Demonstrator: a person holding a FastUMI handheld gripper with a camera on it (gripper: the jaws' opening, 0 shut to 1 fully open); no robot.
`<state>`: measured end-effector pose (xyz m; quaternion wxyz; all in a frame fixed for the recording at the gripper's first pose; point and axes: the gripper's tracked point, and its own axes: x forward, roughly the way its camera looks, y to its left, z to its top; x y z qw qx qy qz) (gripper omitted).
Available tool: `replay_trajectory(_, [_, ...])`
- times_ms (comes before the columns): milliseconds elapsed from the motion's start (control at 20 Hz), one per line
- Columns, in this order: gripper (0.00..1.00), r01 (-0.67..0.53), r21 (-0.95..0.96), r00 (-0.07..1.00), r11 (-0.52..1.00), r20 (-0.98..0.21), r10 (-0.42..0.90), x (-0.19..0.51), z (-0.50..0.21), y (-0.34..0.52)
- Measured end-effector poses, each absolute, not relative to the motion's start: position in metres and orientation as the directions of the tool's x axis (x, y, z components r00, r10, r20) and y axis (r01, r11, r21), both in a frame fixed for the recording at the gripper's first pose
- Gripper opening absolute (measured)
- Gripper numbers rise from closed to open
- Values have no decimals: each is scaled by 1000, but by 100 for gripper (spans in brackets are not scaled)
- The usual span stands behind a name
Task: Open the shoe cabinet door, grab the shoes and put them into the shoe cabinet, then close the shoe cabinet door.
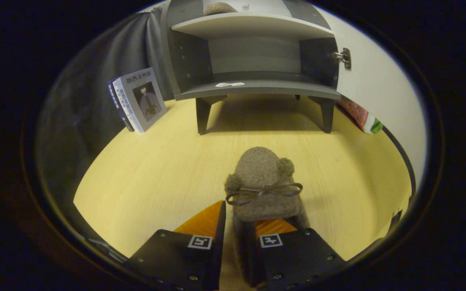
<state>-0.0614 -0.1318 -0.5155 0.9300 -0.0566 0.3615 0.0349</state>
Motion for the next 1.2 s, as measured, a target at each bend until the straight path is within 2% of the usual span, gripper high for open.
replay_trajectory(50, [28,-93,-87,739,992,-674,10,-60,-515,-135])
replay_trajectory(100, [6,-83,-90,738,992,-675,1,-59,-513,-134])
replay_trajectory(350, [8,-48,-94,732,994,-681,-29,-53,-509,-135])
replay_trajectory(650, [8,12,-99,772,995,-632,-72,-41,-467,-136])
replay_trajectory(900, [8,62,-99,833,993,-544,-106,-26,-402,-134])
replay_trajectory(1200, [8,114,-128,911,985,-382,-155,-4,-294,-134])
